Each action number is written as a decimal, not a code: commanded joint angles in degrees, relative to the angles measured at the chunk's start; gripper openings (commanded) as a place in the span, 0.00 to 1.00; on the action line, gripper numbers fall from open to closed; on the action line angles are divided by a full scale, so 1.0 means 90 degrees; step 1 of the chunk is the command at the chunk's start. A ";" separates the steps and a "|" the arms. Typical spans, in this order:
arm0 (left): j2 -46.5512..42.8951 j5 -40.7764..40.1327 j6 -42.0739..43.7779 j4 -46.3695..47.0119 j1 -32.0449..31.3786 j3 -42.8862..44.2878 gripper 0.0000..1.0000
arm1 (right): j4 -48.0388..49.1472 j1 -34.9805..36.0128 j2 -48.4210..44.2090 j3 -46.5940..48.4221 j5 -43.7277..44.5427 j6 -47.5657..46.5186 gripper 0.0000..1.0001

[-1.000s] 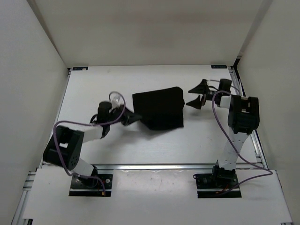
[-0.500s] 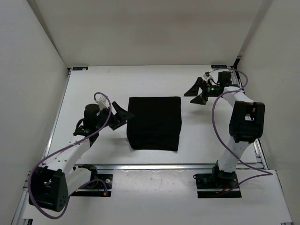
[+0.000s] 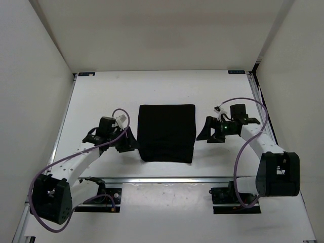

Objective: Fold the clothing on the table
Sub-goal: Fold the skirt

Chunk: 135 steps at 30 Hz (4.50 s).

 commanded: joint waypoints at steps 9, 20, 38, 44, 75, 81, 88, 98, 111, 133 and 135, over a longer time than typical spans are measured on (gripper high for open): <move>-0.0955 -0.0061 -0.0897 0.1643 -0.0782 -0.1841 0.54 | 0.0264 -0.0680 -0.1080 -0.1591 0.0025 0.0518 0.85; 0.0176 -0.0550 -0.0624 0.1956 -0.1289 -0.0925 0.54 | 0.0537 0.0042 -0.1247 -0.1834 0.0756 0.0771 0.78; -0.0645 -0.0658 -0.1072 0.1759 -0.0937 -0.0914 0.24 | 0.1992 0.0445 -0.0662 -0.1971 0.0759 0.1260 0.78; 0.0088 -0.0316 -0.0936 0.1859 -0.1162 -0.0641 0.50 | 0.2079 0.0844 -0.0222 -0.1698 0.0662 0.1182 0.79; -0.1745 0.0152 -0.1267 0.1312 -0.0655 -0.1840 0.00 | 0.2031 0.0377 0.0657 -0.1365 0.0876 0.1329 0.00; -0.2819 0.0486 -0.2262 0.1721 -0.0810 -0.2485 0.00 | 0.1855 -0.0064 0.0462 -0.1356 0.0750 0.0938 0.89; -0.3251 0.0817 -0.2596 0.2014 -0.0840 -0.2418 0.56 | 0.1826 0.0063 -0.0133 -0.1687 0.0613 0.0909 0.96; -0.3485 0.1130 -0.2391 0.1166 -0.0245 -0.1803 0.11 | 0.1952 0.0591 -0.0379 -0.2000 0.0399 0.0743 0.78; -0.1993 0.0545 -0.1522 0.1604 -0.0312 -0.1900 0.26 | 0.2129 0.1186 0.0812 -0.1044 0.0329 0.0830 0.71; 0.1063 0.0163 -0.0886 0.3047 -0.1220 -0.1481 0.27 | 0.2012 0.0406 0.2112 0.0762 0.1257 0.0313 0.00; 0.1649 0.0134 -0.0916 0.3303 -0.1483 -0.1140 0.24 | 0.1963 0.0307 0.2121 0.0783 0.1286 0.0235 0.01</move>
